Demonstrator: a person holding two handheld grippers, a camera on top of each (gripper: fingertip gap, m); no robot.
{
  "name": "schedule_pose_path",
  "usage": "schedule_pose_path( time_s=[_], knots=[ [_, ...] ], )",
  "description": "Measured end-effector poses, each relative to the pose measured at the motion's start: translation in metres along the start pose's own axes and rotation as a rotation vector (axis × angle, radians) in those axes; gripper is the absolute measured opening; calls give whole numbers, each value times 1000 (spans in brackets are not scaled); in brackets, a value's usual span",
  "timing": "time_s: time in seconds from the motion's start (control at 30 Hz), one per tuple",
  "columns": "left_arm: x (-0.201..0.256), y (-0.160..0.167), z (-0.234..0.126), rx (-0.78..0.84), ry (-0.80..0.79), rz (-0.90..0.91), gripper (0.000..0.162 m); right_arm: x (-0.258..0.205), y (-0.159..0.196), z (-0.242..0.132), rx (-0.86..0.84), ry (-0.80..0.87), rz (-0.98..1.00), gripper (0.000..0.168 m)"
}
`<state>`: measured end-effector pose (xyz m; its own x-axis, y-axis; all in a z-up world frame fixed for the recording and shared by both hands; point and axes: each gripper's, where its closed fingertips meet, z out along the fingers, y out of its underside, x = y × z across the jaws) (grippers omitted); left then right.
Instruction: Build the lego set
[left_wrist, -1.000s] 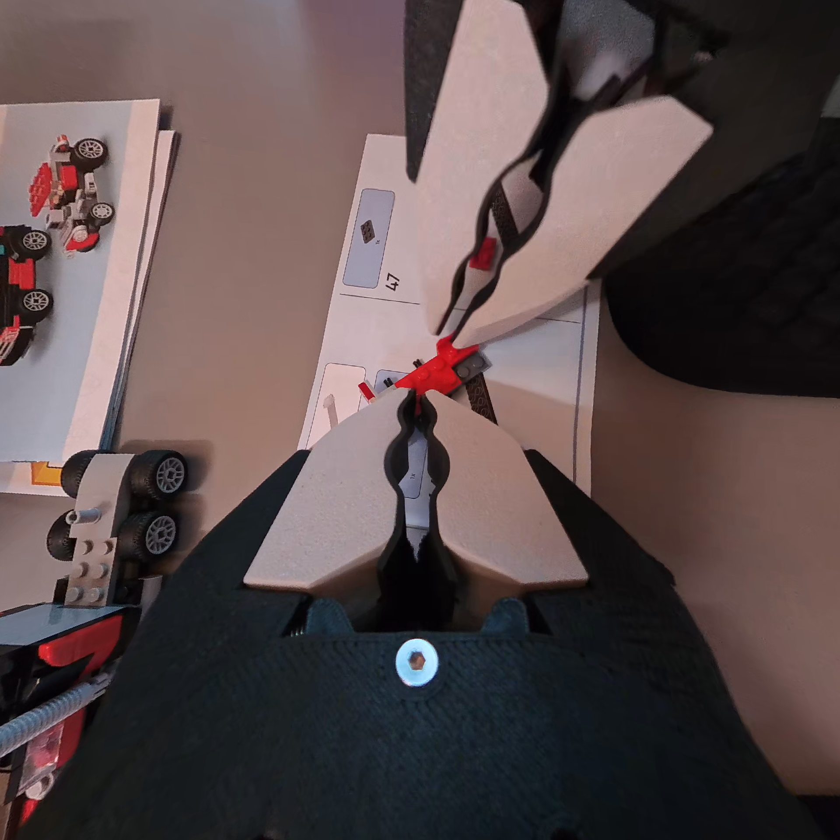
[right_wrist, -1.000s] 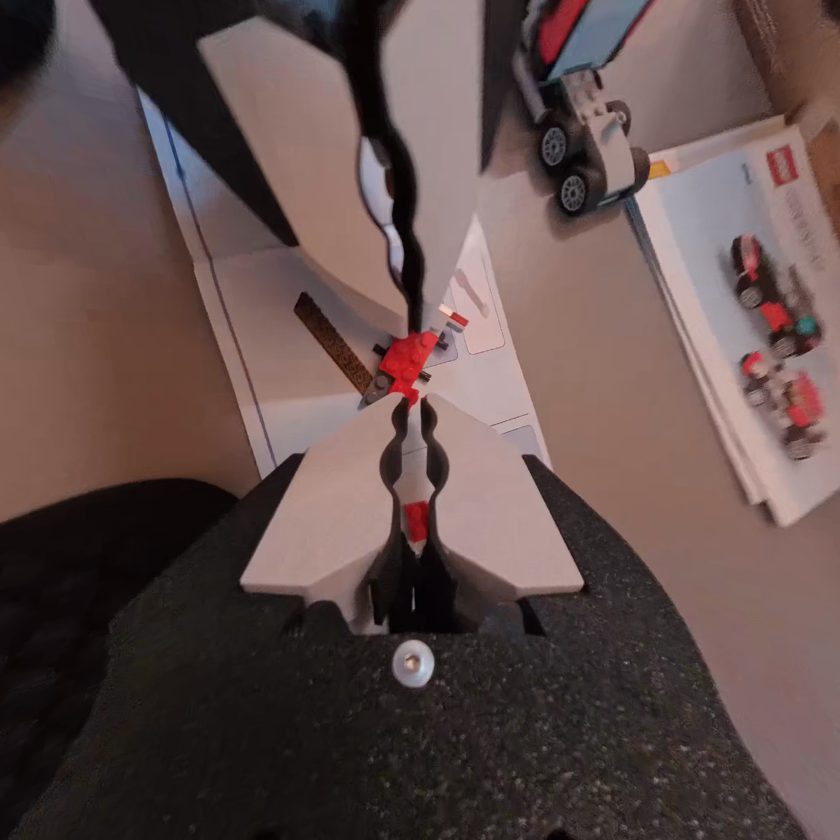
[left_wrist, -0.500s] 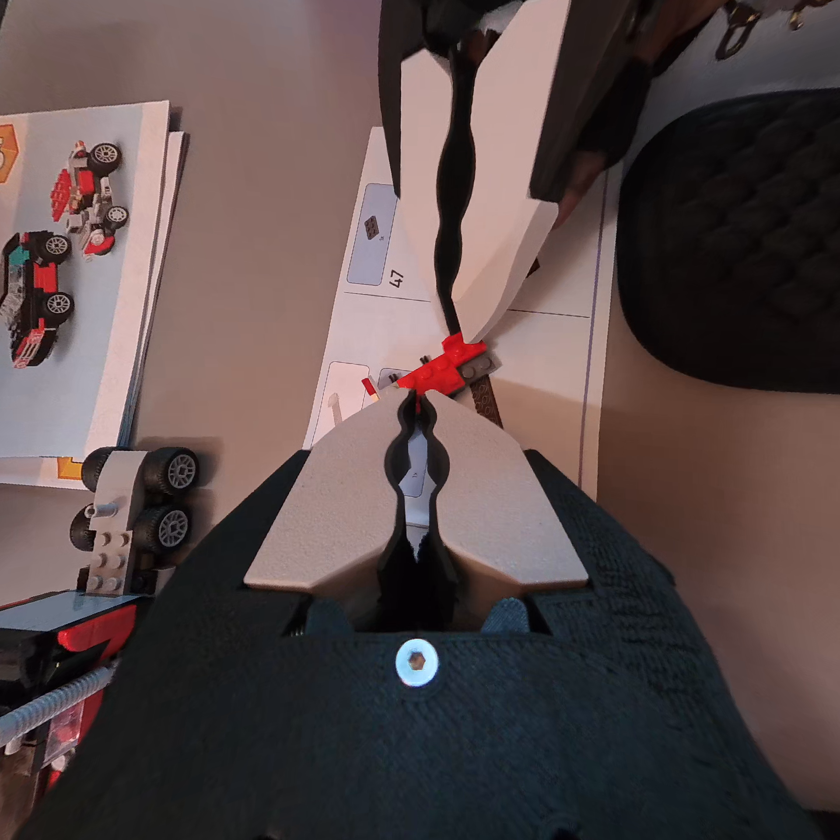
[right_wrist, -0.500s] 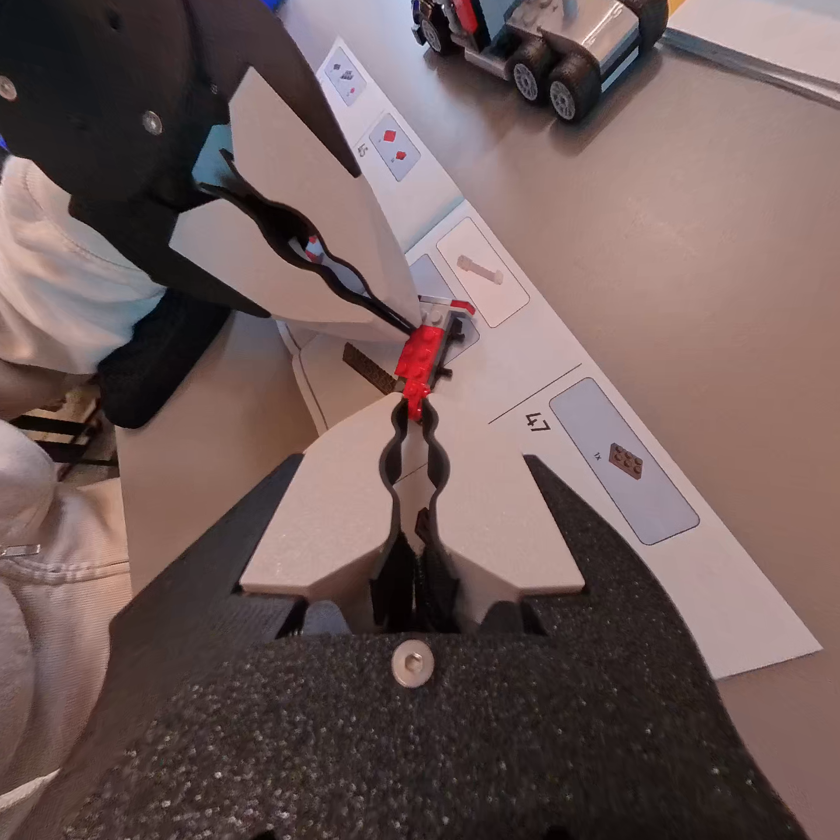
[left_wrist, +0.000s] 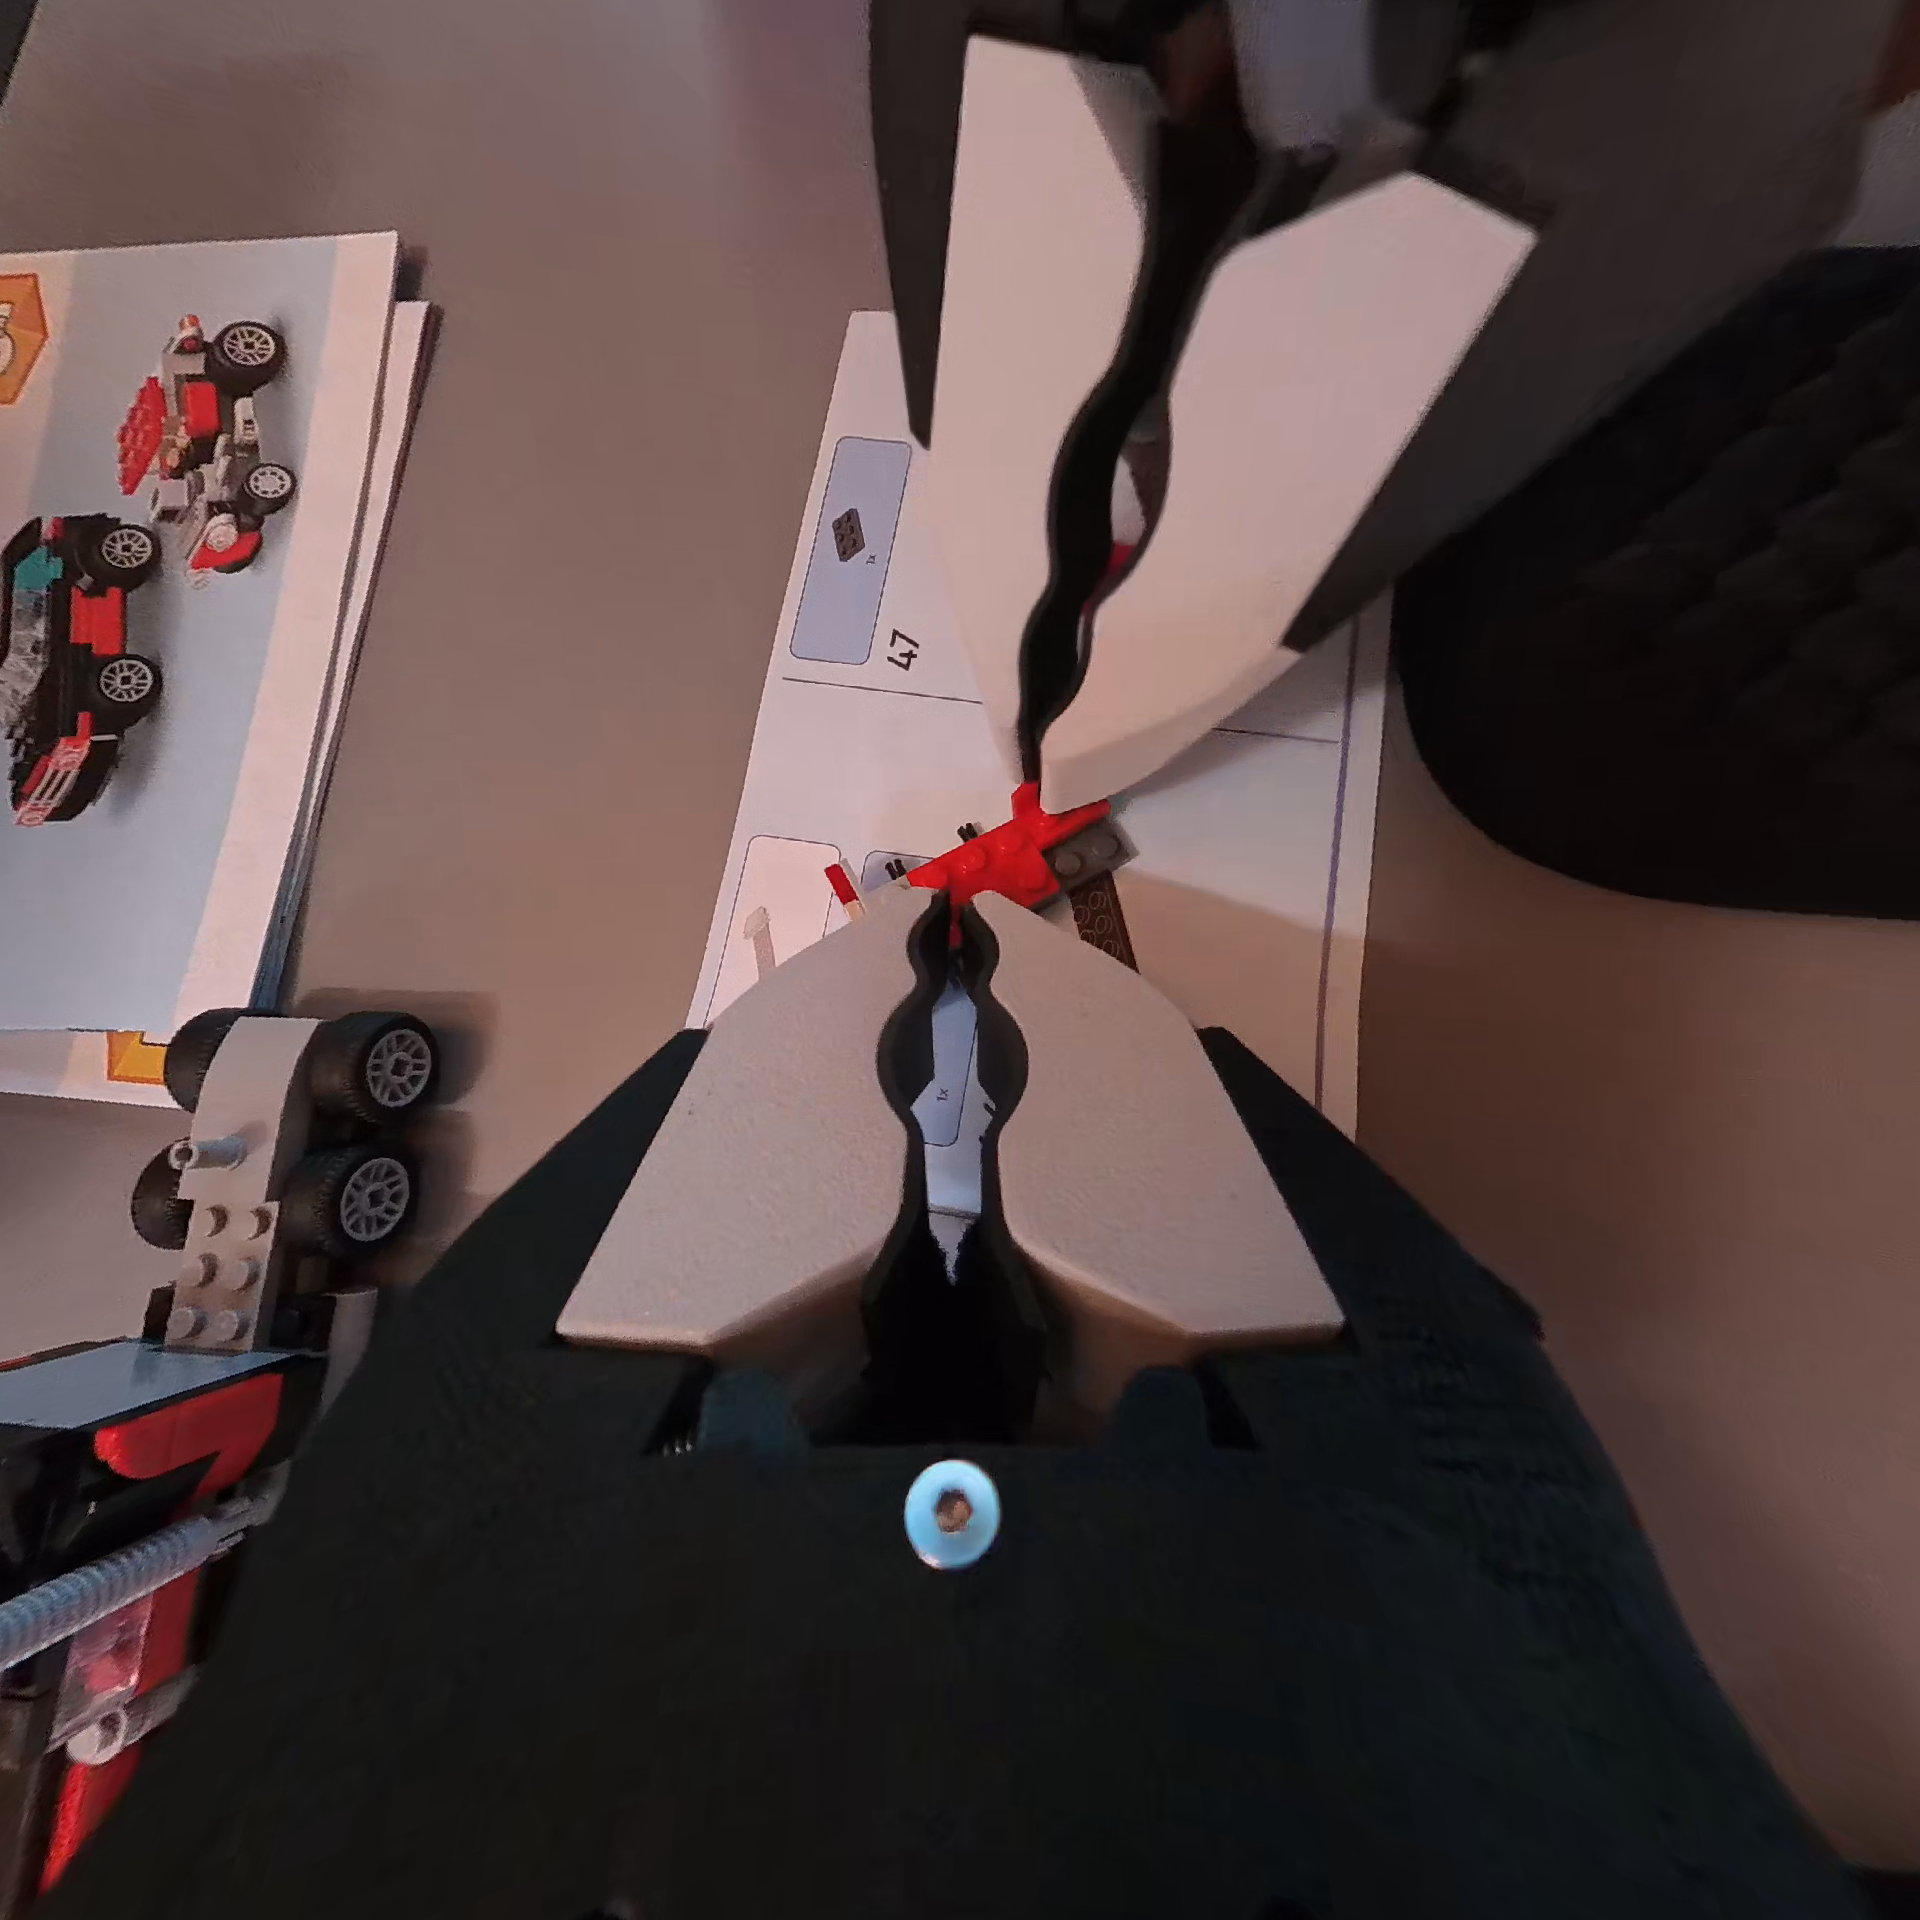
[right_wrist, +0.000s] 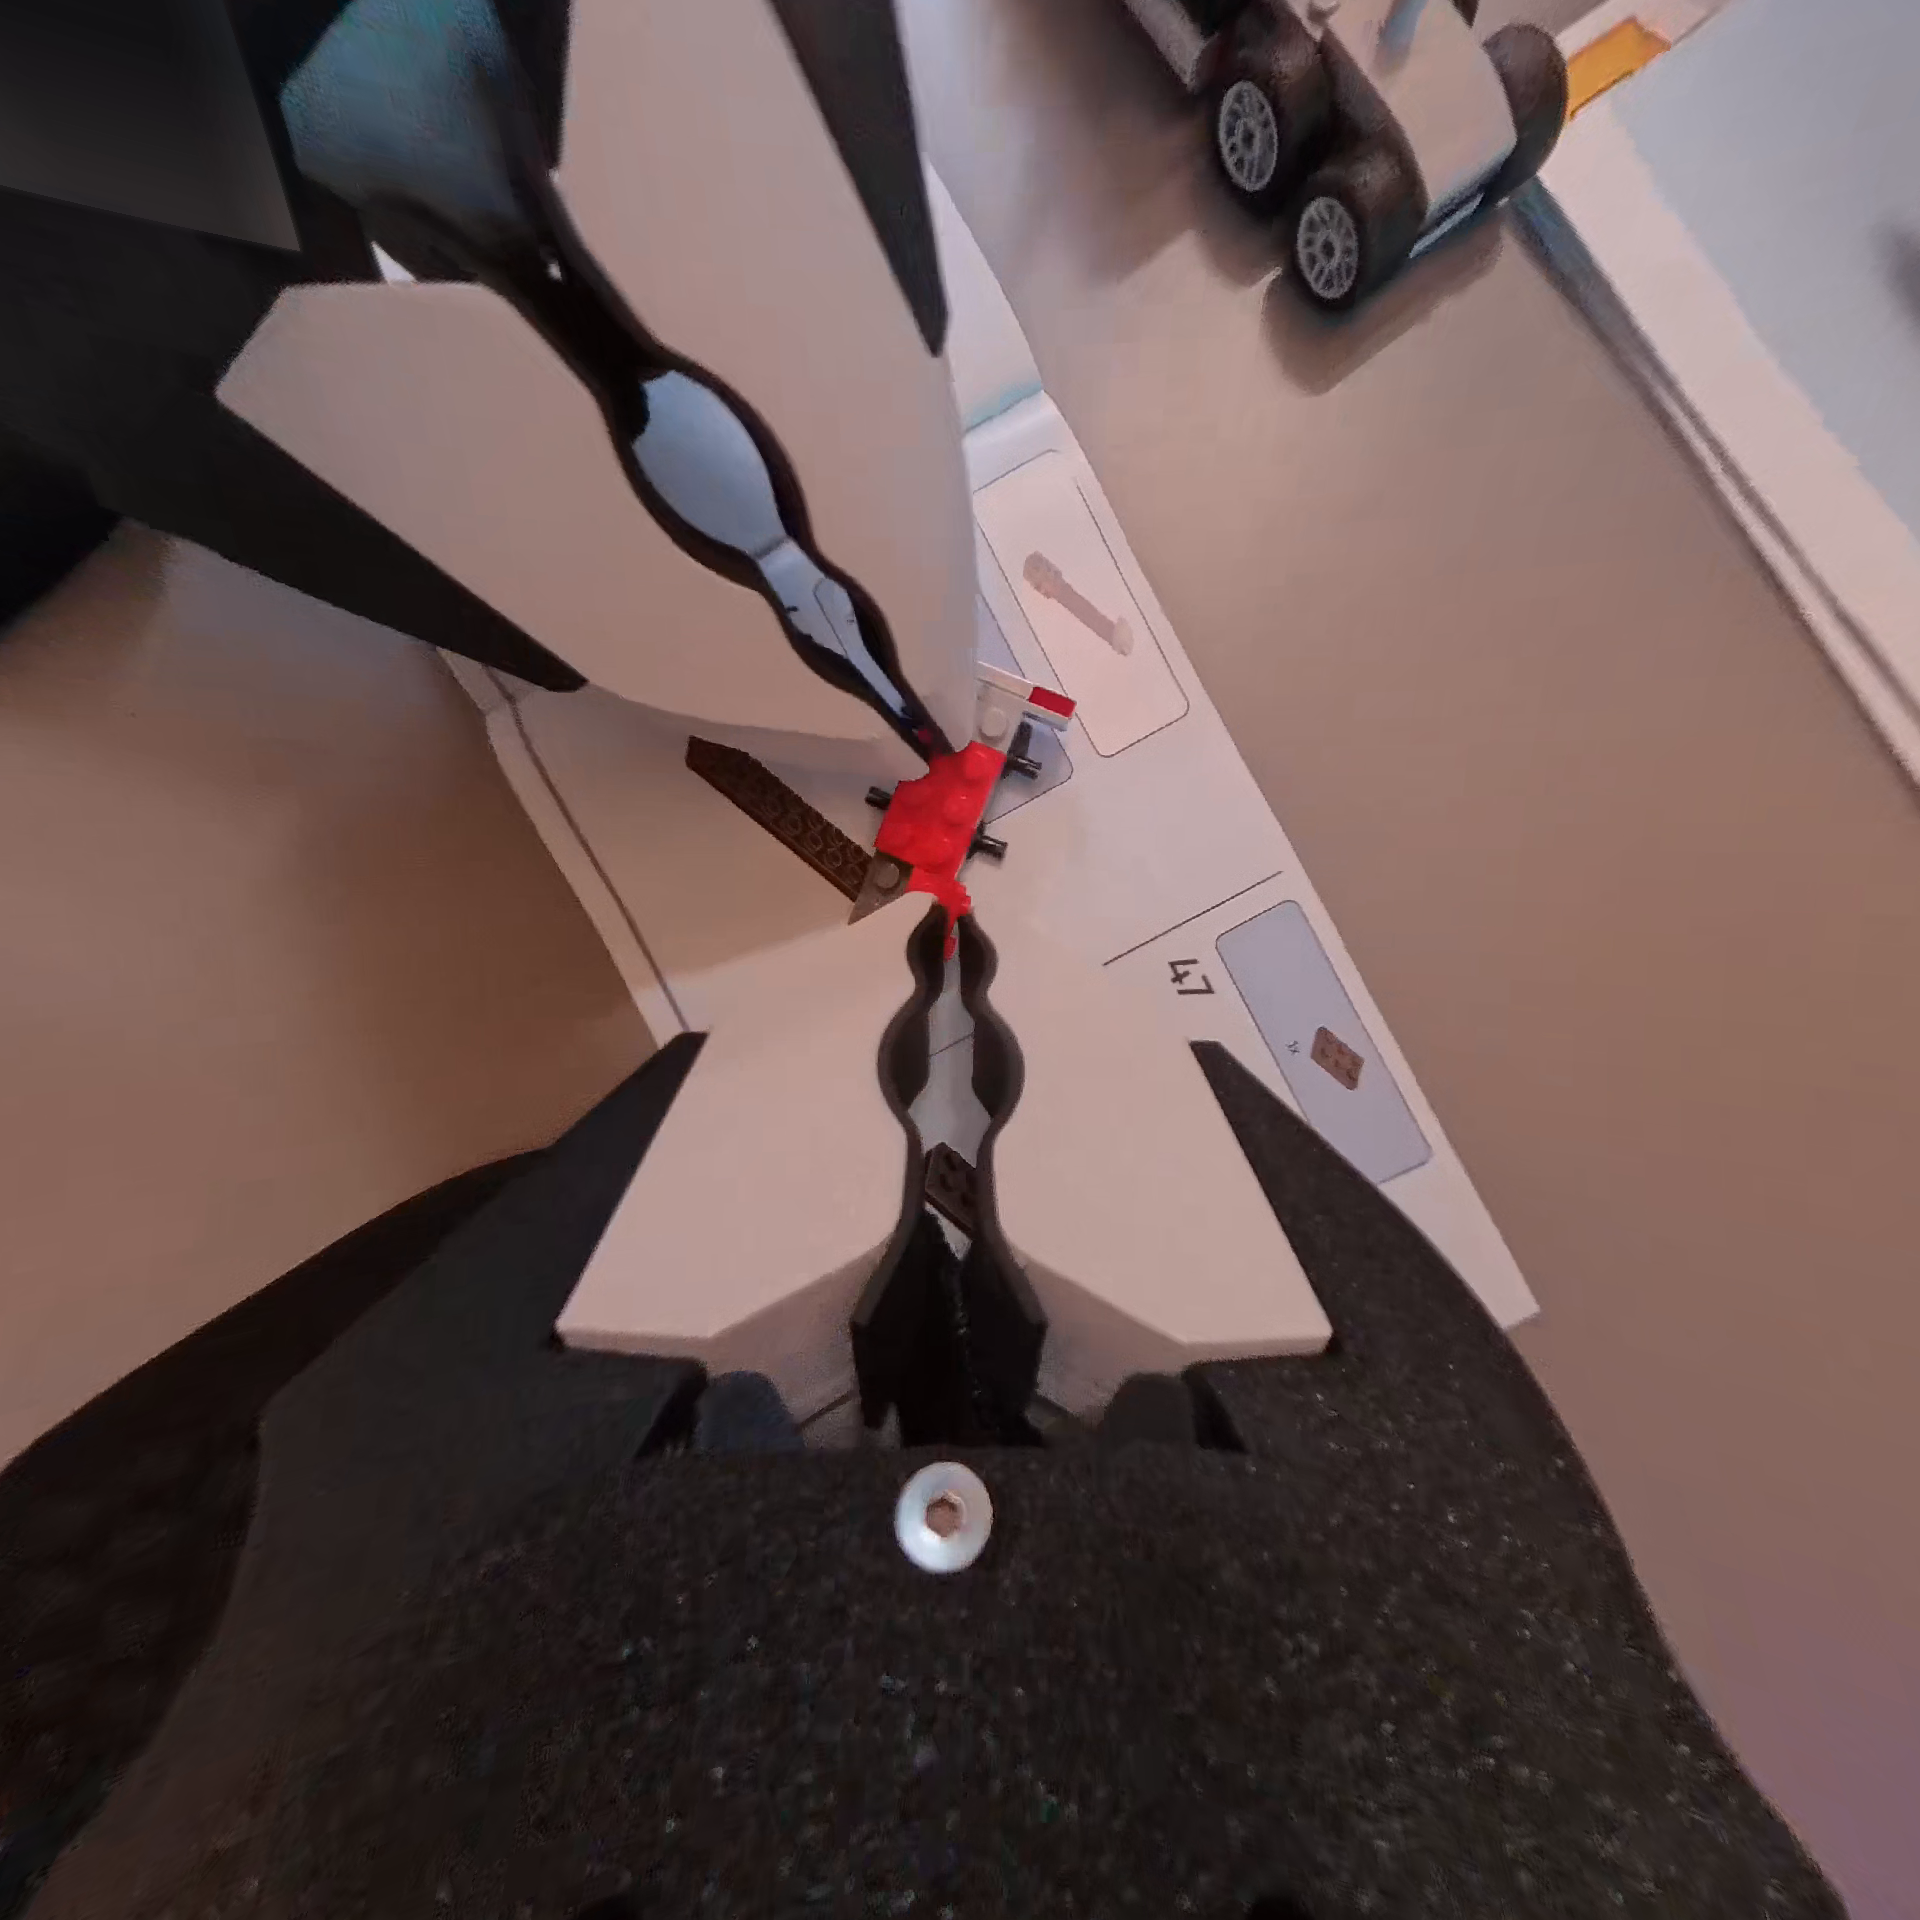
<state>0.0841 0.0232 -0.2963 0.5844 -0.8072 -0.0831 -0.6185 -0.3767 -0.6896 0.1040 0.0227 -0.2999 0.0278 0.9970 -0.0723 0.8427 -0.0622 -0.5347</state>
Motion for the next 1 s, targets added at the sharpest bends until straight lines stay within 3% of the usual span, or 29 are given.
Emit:
schedule_pose_path(
  time_s=[0.17, 0.5, 0.77, 0.9, 1.0],
  knots=[
    [0, 0, 0, 2, -10, -4, 3, 0, -1, -1, -24, 183, -130, 2],
    [0, -2, 1, 10, -38, -4, 2, -1, 0, -2, 25, 471, -156, 1],
    [0, -2, 1, 1, -50, 0, 2, -1, -1, -3, -58, 684, -329, 1],
    [0, -2, 1, -7, -61, 14, 2, -1, -2, -3, -90, 721, -391, 1],
    [-1, -1, 1, -13, -64, 20, 3, -1, -3, -3, -6, 602, -310, 1]
  ],
)
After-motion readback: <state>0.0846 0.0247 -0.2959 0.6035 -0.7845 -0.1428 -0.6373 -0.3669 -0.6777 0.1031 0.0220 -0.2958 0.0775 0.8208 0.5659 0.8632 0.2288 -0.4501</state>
